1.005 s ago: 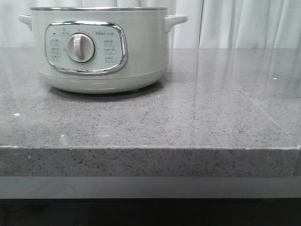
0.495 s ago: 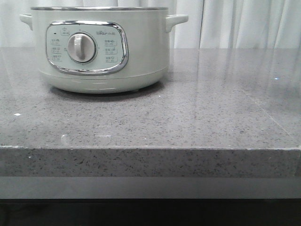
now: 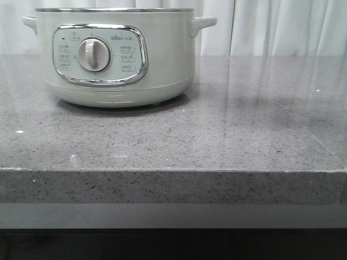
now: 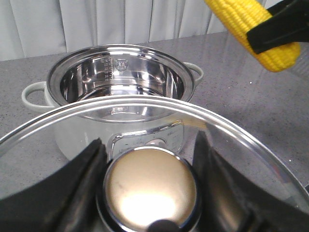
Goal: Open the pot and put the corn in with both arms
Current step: 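Carry the corn cob with the right gripper over the open pot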
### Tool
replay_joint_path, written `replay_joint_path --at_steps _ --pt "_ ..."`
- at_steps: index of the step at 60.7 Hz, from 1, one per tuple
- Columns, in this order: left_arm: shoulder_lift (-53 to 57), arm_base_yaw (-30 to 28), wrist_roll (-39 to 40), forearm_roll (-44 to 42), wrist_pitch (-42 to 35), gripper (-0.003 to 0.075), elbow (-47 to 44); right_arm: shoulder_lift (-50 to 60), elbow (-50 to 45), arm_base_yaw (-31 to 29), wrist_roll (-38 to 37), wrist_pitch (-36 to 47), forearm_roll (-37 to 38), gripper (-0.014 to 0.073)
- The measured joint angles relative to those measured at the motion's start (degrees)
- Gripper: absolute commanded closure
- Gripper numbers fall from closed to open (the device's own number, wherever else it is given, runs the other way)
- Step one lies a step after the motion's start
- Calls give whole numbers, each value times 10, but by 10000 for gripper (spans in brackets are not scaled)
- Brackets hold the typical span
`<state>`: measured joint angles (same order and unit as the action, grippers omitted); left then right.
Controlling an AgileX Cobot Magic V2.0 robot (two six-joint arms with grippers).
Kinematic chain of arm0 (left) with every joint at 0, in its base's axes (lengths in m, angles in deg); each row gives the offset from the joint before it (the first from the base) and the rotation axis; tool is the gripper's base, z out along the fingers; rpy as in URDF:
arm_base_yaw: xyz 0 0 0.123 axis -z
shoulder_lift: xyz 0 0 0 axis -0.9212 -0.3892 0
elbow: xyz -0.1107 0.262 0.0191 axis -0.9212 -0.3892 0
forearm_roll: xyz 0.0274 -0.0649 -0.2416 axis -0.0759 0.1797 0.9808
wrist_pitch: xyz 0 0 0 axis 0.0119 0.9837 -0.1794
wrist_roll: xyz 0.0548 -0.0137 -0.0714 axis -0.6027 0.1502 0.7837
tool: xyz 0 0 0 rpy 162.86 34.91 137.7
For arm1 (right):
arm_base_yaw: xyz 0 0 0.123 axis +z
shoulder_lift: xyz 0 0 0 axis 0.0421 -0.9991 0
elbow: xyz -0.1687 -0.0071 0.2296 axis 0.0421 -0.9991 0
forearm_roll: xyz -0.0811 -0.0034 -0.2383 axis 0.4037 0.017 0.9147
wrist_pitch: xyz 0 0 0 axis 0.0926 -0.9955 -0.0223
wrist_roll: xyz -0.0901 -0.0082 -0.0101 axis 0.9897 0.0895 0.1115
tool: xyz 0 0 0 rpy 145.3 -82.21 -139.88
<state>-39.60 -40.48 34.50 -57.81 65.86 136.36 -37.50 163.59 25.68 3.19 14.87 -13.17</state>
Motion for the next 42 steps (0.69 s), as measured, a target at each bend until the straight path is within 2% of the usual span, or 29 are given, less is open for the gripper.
replay_joint_path --at_steps 15,42 --pt "0 0 0 0 0 512 0 -111 118 27 0 -27 -1 263" --pt "0 0 0 0 0 512 0 -283 311 29 0 -64 -9 263"
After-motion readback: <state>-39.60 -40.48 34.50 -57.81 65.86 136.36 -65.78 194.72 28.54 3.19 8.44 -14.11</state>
